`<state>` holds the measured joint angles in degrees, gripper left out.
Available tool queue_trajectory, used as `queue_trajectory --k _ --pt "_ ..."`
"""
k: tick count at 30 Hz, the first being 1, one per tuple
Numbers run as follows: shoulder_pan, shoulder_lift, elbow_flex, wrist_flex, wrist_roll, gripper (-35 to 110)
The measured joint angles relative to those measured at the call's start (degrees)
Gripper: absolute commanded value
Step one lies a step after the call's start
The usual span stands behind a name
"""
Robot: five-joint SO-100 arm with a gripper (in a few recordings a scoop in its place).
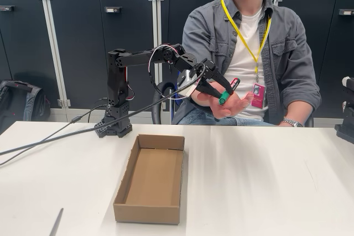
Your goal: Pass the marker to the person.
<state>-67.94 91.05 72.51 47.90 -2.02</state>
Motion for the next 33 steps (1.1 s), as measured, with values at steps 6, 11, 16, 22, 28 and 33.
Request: queue_trajectory --k 6,11,16,22,28,33 --pt "0.0 0.0 0.0 0.62 0.35 28" --pt "0.0 0.0 -0.35 1.14 0.53 38" --pt "0.0 -0.26 -0.88 2.64 -0.35 39" --pt "0.09 -0.26 -2.2 2.72 -0.88 38" --pt "0.09 -0.26 -2.9 2.72 -1.67 38" --pt "0.7 -0.26 -3.69 3.34 -1.76 38"
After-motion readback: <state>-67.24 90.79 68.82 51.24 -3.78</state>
